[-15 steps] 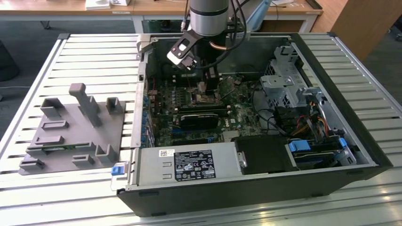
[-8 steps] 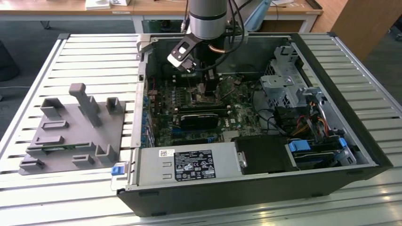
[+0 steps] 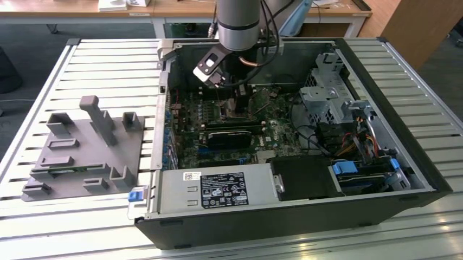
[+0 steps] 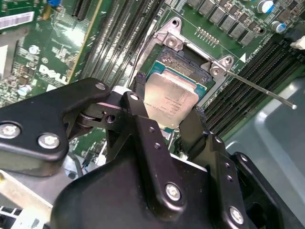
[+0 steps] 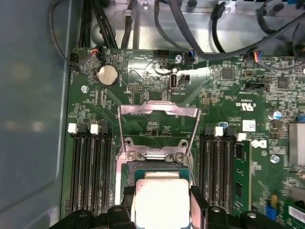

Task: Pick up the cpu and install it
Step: 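Place the cpu into insertion slot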

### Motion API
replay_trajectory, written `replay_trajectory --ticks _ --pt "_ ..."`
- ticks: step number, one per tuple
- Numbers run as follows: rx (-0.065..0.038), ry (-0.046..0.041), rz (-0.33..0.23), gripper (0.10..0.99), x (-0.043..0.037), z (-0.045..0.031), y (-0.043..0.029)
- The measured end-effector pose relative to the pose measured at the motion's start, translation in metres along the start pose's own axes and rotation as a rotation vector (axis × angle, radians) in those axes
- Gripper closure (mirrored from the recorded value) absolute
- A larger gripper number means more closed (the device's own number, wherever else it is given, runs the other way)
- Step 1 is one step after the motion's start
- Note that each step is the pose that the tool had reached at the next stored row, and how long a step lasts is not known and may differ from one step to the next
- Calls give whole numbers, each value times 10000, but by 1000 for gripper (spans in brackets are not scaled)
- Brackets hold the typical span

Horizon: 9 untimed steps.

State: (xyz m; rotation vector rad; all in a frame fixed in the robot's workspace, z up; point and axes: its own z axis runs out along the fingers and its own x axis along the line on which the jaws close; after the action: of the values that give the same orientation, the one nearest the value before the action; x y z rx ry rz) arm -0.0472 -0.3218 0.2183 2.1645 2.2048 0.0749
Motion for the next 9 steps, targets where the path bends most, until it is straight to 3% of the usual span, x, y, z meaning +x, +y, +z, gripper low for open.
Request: replay_trajectory --ticks 6,9 --pt "1 -4 29 549 9 84 -7" --pt "-1 -4 96 549 12 90 -10"
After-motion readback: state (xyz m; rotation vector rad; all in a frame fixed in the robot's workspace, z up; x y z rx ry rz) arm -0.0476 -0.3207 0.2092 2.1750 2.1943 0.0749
